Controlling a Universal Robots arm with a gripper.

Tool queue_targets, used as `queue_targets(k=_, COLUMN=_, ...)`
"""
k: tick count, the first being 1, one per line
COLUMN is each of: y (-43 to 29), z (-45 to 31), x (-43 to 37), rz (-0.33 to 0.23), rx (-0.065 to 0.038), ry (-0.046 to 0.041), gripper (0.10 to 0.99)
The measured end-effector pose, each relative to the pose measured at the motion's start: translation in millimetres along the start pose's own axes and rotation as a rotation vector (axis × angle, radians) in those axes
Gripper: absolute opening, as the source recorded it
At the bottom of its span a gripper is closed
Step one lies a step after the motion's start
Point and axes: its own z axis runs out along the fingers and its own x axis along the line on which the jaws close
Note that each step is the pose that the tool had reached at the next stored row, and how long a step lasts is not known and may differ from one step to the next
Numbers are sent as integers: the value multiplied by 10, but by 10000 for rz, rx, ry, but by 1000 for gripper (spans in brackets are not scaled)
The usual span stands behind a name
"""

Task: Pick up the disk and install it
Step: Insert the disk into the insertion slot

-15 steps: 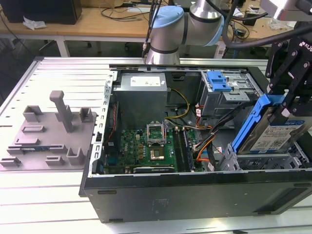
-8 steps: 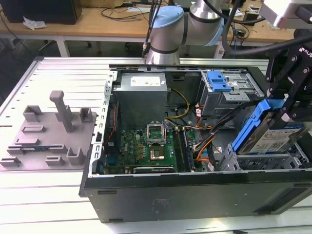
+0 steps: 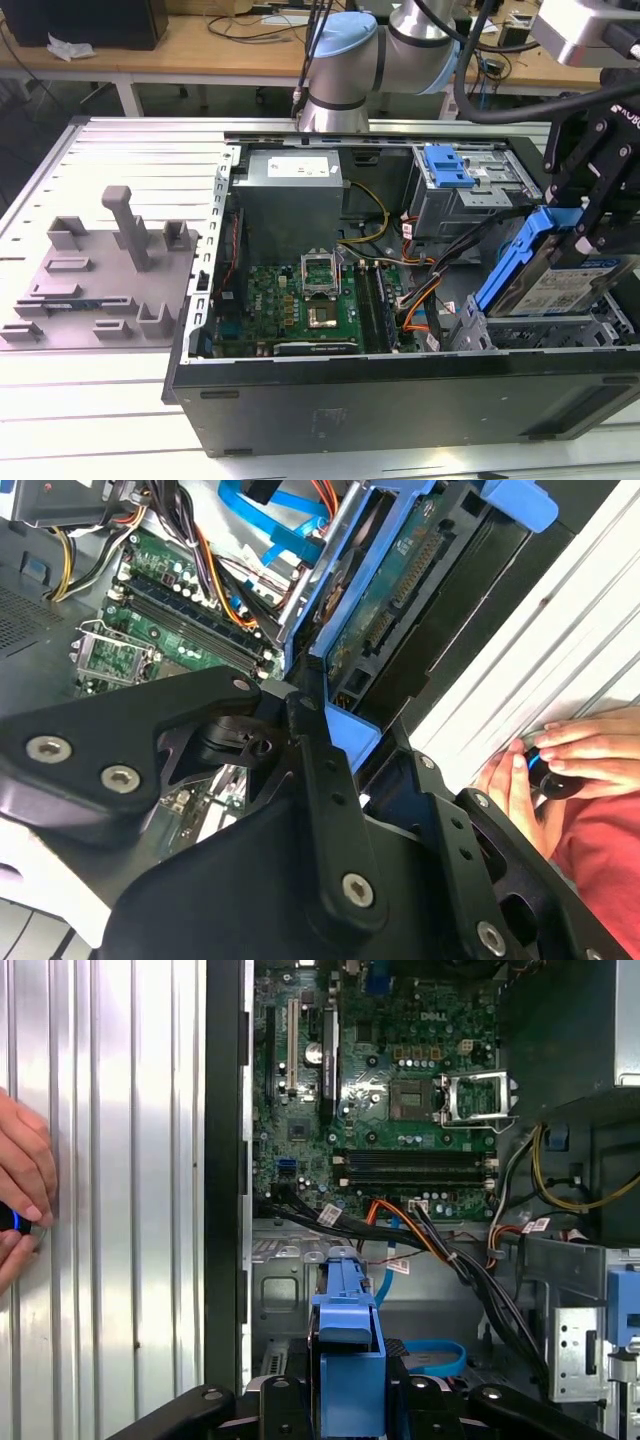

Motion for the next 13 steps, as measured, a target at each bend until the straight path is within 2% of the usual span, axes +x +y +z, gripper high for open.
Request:
queue_targets(k=9, y=-1, z=29, x=12, rz=-2, rx=6, ry=0, gripper=365)
queue_targets(k=10, y=0, z=33, x=11, rz=-1, rx=5, ry=-8, gripper=435)
queue_targets(k=13, y=0, z=37, x=13, rz=0, rx=5, ry=-8, gripper=435)
